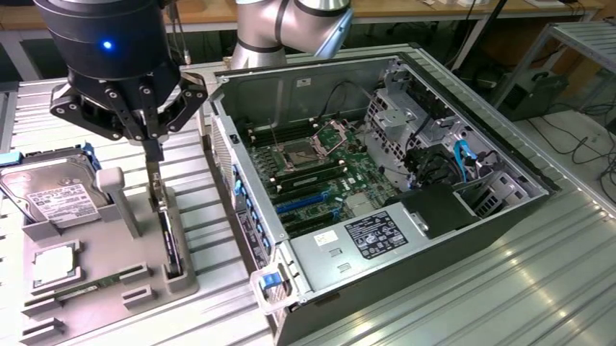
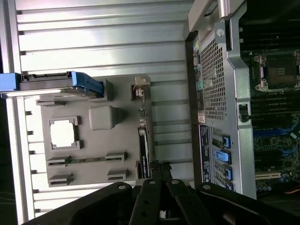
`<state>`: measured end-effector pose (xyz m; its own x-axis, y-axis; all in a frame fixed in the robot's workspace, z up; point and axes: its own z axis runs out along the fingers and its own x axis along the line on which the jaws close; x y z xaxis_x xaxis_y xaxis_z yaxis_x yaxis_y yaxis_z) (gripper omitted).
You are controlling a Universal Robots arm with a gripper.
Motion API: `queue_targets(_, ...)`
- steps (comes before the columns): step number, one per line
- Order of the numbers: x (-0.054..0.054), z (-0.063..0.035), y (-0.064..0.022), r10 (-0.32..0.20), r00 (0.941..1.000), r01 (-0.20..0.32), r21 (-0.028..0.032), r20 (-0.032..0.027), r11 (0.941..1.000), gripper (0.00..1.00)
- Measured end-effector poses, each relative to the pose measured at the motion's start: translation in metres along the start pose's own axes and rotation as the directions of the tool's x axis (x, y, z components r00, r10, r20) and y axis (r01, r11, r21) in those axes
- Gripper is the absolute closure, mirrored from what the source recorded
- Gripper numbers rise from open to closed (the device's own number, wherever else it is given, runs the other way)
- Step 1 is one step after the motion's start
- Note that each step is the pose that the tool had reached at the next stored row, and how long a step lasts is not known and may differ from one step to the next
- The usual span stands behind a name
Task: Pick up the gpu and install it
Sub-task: 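Reach for the gpu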
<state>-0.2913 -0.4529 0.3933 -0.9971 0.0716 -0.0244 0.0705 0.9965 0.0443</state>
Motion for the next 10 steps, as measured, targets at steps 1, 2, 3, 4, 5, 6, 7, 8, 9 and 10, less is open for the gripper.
queue_targets(1, 0.0004, 0.0001, 0.0004, 0.0, 1.0, 0.0, -0.0001, 0.0001, 1.0, 0.89)
queue_targets(2, 0.0006, 0.0001, 0.0012, 0.0, 1.0, 0.0, -0.0001, 0.0001, 1.0, 0.89)
queue_targets(3, 0.0008, 0.0002, 0.0021, 0.0, 1.0, 0.0, 0.0, 0.0, 1.0, 0.89)
queue_targets(4, 0.0009, 0.0004, 0.0028, 0.0, 1.0, 0.0, -0.0001, 0.0001, 1.0, 0.89)
queue_targets(5, 0.001, 0.0005, 0.0036, 0.0, 1.0, 0.0, -0.0001, 0.0001, 1.0, 0.89)
queue_targets(6, 0.0011, 0.0006, 0.0045, 0.0, 1.0, 0.0, -0.0001, 0.0001, 1.0, 0.89)
queue_targets(7, 0.0012, 0.0008, 0.0061, 0.0, 1.0, 0.0, 0.0, 0.0, 1.0, 0.89)
queue_targets(8, 0.0017, 0.0009, 0.0062, 0.0, 1.0, 0.0, 0.0, 0.0, 1.0, 0.89)
queue_targets(9, 0.0032, 0.001, 0.0062, 0.0, 1.0, 0.0, -0.0001, 0.0001, 1.0, 0.89)
queue_targets(10, 0.0059, 0.0009, 0.006, 0.0, 1.0, 0.0, 0.0, 0.0, 1.0, 0.89)
